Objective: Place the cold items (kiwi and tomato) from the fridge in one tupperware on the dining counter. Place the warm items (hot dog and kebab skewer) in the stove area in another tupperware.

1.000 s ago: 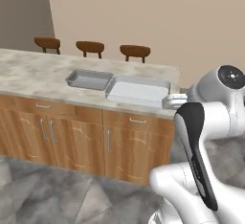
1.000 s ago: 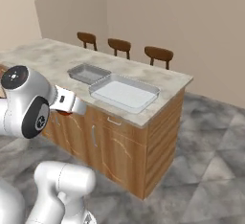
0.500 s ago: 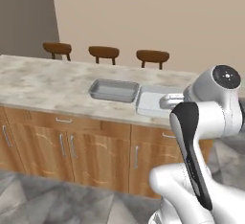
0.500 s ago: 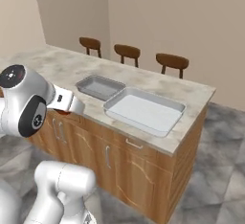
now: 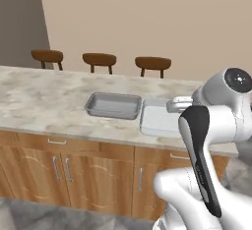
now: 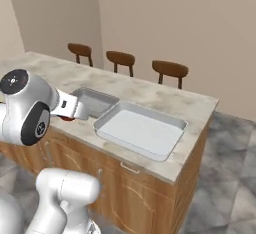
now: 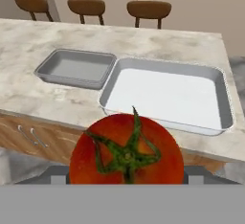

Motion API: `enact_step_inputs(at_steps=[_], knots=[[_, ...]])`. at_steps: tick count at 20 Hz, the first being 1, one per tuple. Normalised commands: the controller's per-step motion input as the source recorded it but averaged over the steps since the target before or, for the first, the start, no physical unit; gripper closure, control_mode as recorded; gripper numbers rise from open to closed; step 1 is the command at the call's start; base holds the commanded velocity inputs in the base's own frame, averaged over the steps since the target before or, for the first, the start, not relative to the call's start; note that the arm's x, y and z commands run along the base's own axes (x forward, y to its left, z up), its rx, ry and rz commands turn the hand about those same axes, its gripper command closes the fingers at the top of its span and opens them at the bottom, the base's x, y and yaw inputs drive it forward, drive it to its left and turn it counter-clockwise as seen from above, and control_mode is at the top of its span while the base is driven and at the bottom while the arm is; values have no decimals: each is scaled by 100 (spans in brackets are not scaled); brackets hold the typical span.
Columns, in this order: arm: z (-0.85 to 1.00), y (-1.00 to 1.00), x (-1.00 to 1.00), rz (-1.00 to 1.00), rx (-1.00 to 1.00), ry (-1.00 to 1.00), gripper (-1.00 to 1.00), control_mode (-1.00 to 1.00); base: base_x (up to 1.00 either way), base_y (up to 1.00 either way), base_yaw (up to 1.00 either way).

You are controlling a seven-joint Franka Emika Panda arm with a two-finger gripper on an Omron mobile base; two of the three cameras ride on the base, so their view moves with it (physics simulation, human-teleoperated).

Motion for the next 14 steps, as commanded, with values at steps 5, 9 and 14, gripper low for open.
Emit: enact_step_inputs(at_steps=[5, 9, 14], knots=[[0, 0, 0, 0, 0, 0, 100, 100, 100, 94, -32], [0, 0, 0, 0, 0, 0, 100, 100, 100, 96, -35], [-7, 8, 20, -5, 0, 6, 100, -100, 74, 61, -29]])
